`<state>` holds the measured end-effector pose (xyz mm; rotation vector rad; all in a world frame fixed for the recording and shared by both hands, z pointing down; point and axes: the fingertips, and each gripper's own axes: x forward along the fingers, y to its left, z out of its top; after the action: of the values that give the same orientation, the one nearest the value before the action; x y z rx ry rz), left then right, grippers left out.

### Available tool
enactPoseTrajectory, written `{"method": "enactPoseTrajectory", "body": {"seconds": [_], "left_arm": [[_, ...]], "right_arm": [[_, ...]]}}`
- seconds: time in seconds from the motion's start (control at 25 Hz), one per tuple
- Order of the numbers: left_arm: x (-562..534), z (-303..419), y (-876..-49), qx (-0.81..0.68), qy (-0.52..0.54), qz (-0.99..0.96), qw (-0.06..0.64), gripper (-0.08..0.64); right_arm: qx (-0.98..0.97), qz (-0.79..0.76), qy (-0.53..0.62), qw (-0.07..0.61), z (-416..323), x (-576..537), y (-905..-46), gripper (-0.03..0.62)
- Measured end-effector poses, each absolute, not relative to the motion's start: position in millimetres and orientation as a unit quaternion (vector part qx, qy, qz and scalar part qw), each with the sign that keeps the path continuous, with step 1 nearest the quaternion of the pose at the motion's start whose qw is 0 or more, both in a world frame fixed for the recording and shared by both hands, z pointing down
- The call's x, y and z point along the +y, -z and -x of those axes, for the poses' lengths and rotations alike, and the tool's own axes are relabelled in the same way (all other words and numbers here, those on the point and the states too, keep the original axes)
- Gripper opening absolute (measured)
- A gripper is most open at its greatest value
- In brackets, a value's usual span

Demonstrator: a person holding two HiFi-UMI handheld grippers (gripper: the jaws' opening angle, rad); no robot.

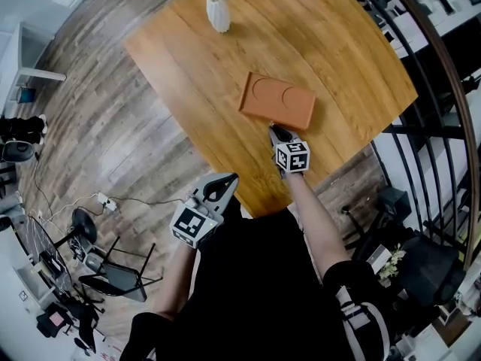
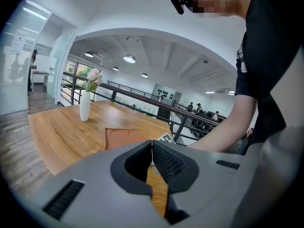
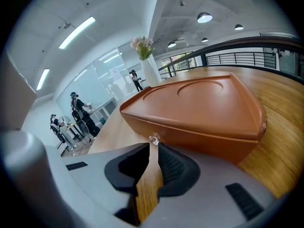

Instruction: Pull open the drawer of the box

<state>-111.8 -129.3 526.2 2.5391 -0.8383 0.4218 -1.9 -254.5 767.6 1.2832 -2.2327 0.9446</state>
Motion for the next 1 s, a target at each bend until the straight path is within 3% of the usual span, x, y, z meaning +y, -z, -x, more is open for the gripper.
{"method": "enactPoseTrajectory", "body": {"seconds": [0.4,1.0], "left_arm": [[-130,109,-533,-0.291,-0.159,-0.918,0.218,0.024],[-131,110,-536,-0.282,-0.157,-0.920,0.221,0.025]], "right_arm": [[-0.785,-0.465,-0.371,0.174,10,-264,-774,0.098],[-0.746,-0.473,-0.456,0.107,9,-267,-773,0.083]]}}
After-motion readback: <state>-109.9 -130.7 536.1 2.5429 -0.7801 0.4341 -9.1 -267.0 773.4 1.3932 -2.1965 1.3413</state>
